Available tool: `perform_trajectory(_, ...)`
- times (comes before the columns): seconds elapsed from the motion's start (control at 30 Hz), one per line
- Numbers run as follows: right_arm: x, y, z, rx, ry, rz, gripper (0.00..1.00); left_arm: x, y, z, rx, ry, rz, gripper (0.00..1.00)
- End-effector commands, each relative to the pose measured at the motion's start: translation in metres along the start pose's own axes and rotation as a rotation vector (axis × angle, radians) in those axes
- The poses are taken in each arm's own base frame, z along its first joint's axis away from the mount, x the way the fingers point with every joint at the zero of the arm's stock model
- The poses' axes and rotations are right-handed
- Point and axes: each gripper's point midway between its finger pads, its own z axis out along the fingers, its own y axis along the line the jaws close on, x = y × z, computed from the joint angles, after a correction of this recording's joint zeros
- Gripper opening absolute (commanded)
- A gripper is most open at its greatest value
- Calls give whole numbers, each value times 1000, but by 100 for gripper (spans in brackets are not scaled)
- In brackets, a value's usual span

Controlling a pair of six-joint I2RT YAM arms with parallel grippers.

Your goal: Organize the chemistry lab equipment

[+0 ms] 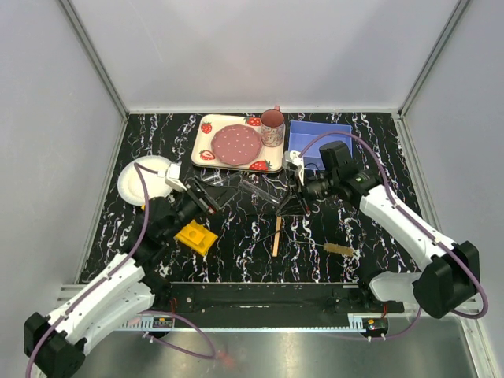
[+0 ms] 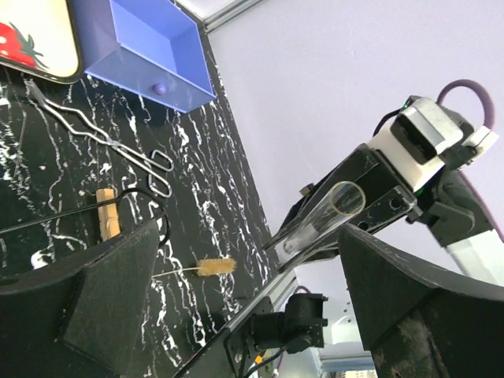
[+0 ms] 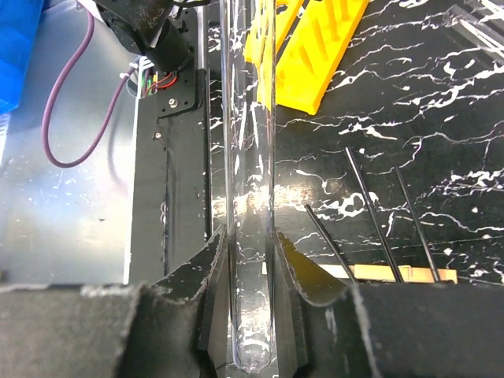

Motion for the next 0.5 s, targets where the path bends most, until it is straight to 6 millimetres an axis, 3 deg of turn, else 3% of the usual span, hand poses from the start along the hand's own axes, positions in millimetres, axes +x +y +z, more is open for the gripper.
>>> perform_trajectory(0.0,-14,1,8,-51,-89,103,13,-25,-57,14,163,-103,-58,99)
perform_trajectory(0.17,-12,1,10,-60,-100,141,15,-22,-78,35,188,-119,-44,97)
perform_trajectory(0.47,-6,-2,10,-55,-113,152,16,-12,-70,55,83,-76,20,75)
